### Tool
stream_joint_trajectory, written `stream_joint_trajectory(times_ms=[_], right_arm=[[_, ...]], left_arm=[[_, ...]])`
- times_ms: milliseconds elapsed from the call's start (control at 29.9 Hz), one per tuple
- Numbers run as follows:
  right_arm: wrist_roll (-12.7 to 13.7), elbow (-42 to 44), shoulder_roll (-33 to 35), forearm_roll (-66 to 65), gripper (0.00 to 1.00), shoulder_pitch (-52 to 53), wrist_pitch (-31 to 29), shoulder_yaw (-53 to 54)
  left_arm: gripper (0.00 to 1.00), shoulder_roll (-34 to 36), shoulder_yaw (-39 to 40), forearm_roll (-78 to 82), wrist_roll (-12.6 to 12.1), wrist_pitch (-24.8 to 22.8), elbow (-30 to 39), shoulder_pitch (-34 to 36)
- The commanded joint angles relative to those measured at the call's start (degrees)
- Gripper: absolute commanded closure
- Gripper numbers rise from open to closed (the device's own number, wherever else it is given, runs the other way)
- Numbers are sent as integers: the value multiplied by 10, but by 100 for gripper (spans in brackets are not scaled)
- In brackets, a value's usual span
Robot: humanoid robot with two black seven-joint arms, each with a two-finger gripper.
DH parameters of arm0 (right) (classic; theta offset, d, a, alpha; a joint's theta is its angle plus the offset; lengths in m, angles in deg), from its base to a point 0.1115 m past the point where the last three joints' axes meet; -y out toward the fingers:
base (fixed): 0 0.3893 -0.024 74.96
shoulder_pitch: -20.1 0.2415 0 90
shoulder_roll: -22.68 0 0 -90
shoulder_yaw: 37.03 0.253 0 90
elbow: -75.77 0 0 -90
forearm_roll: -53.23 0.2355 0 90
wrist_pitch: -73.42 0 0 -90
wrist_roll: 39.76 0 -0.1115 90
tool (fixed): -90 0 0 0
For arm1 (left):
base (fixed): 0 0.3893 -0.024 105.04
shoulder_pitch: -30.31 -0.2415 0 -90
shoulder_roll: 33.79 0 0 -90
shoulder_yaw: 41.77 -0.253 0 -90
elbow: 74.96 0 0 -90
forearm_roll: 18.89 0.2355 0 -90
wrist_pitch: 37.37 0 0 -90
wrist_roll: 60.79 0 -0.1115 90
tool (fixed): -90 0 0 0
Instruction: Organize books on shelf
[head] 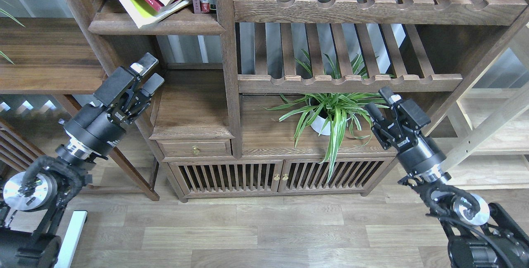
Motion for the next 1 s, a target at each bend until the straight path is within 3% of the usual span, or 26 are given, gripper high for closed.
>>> stream_joint_trajectory(times_ms=[0,167,970], right_arm=[[0,-15,2,-1,26,15,2,17],[0,-47,9,-1,26,17,33,35],[0,-67,22,-2,20,5,33,48]], left_arm=[[3,-9,-3,1,0,-1,-5,0],[3,-11,-2,0,0,-2,-22,1],[3,-9,8,-8,0,-19,-20,-8]])
